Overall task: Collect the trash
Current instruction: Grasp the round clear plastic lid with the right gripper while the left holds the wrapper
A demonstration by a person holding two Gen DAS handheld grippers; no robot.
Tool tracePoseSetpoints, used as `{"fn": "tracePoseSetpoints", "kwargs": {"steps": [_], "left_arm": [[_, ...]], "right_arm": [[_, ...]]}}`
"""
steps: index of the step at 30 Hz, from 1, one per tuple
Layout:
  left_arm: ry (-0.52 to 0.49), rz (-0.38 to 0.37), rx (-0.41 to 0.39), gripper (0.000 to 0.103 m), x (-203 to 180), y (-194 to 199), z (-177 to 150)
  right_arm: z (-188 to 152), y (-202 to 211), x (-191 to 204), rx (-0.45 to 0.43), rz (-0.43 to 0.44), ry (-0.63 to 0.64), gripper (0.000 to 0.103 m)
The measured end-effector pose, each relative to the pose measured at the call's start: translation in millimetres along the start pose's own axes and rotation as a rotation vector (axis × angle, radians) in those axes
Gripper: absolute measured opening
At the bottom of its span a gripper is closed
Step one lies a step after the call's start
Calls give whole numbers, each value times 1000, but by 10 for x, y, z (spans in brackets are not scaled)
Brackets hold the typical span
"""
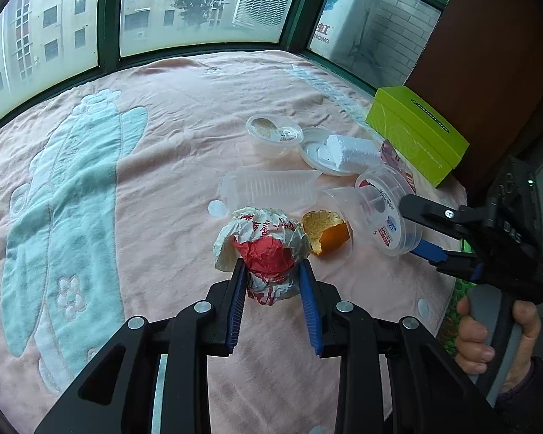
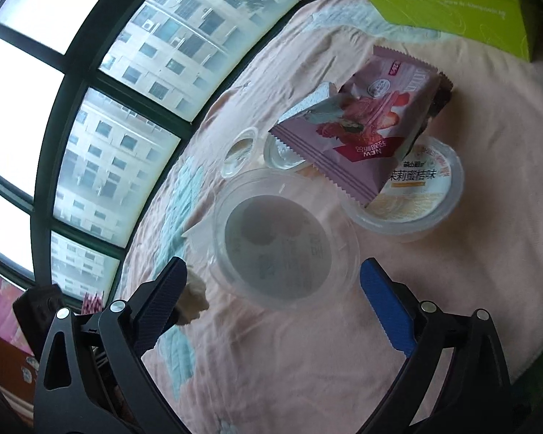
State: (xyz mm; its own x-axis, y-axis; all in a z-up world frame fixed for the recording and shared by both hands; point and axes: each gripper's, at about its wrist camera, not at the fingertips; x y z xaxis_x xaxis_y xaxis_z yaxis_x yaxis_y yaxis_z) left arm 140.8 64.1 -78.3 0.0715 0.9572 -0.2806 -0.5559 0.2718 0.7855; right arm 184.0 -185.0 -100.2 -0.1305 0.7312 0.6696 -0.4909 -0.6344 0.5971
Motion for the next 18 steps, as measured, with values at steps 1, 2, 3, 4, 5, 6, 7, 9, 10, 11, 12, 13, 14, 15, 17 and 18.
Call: {"fn": "tracePoseSetpoints", "kwargs": {"steps": [1, 2, 3, 4, 5, 6, 7, 9, 10, 11, 12, 13, 14, 15, 17, 18], "left_arm": [[2, -2, 1, 29, 9, 1, -3], [3, -2, 2, 29, 13, 0, -2], [5, -1, 4, 29, 20, -5, -4], [7, -1, 6, 29, 28, -12, -4], [10, 0, 7, 29, 34, -15, -7], [12, 1, 10, 29, 45, -20, -10], [16, 2, 12, 29, 52, -24, -14], [22, 1, 13, 29, 75, -27, -16], [23, 1, 13, 29, 86, -27, -15], [25, 1, 13, 29, 94, -25, -14], [27, 1, 13, 29, 100, -23, -13], [29, 2, 14, 29, 109, -25, -13], [30, 1, 16, 29, 116, -29, -10], [33, 0, 17, 29, 120, -32, -9], [35, -1, 17, 29, 120, -34, -8], [35, -3, 17, 29, 119, -32, -11]], "right_arm": [[6, -28, -11, 2, 2, -9, 95], [14, -44, -17, 3, 2, -15, 95], [20, -63, -19, 4, 4, -18, 95], [25, -81, -22, 5, 5, -21, 95], [29, -104, -31, 6, -1, -26, 95], [31, -126, -50, 9, -4, -35, 95], [27, -140, -70, 11, -1, -49, 95], [12, -133, -98, 9, -1, -69, 95], [-3, -117, -111, 7, -6, -77, 95], [-24, -101, -139, 4, 1, -88, 95], [-34, -93, -159, 3, 8, -96, 95], [-40, -81, -170, 1, 12, -99, 95], [-46, -67, -176, 0, 14, -101, 95], [-44, -68, -169, -1, 16, -104, 95], [-60, -46, -188, -9, 17, -113, 95], [-72, -34, -200, -11, 19, -114, 95]]}}
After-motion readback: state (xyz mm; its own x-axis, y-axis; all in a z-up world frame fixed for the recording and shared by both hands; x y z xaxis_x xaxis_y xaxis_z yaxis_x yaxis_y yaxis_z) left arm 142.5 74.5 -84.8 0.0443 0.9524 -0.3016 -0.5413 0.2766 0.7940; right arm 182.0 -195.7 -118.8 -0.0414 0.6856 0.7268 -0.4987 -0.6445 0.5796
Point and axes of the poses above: each gripper's, at about its wrist camera, not at the fingertips, and y roughly against the way its jaws point, x to its left, z to its top, and after that the axes turned 4 degrees about y, right-handed
